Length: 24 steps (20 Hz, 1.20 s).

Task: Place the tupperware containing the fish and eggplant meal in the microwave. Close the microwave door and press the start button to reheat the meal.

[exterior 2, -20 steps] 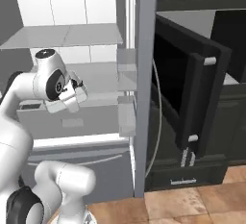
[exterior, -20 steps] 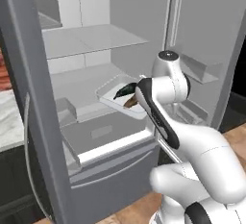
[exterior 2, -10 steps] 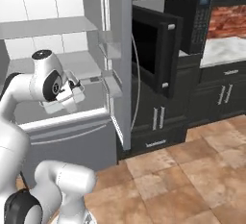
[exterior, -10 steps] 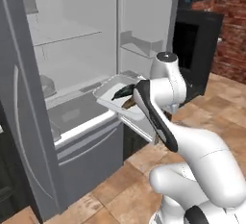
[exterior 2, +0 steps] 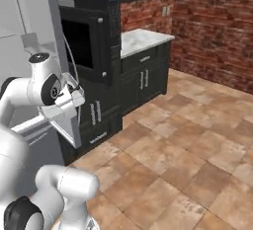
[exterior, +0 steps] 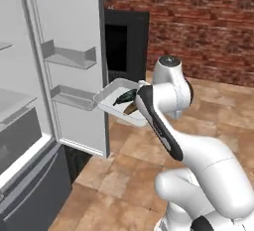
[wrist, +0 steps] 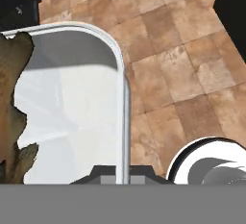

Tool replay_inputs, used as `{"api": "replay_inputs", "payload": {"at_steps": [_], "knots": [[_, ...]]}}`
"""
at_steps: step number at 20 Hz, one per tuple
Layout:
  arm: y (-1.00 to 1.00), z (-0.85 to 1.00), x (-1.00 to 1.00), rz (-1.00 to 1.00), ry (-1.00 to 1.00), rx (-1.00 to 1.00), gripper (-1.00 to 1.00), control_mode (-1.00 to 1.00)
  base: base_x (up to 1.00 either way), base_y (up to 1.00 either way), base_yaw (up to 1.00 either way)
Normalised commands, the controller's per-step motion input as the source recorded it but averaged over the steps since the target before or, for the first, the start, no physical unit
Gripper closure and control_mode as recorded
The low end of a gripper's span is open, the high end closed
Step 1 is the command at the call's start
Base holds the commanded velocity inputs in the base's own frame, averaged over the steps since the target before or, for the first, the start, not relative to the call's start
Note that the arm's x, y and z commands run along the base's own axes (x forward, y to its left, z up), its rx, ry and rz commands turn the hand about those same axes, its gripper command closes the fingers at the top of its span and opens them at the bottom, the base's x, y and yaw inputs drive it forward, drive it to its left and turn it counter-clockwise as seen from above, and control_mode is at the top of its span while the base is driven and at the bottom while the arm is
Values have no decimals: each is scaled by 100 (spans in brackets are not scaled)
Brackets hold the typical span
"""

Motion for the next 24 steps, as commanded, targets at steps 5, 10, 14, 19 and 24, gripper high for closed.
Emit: {"api": "replay_inputs", "payload": {"at_steps": [5, 10, 14, 19, 24], "knots": [[0, 0, 0, 0, 0, 0, 100, 100, 6, -20, -74], [0, 0, 0, 0, 0, 0, 100, 100, 13, -30, -64], [0, 0, 0, 0, 0, 0, 100, 100, 51, 6, -36], [0, 0, 0, 0, 0, 0, 100, 100, 100, 20, -6], [0, 0, 0, 0, 0, 0, 100, 100, 100, 23, 7]]}}
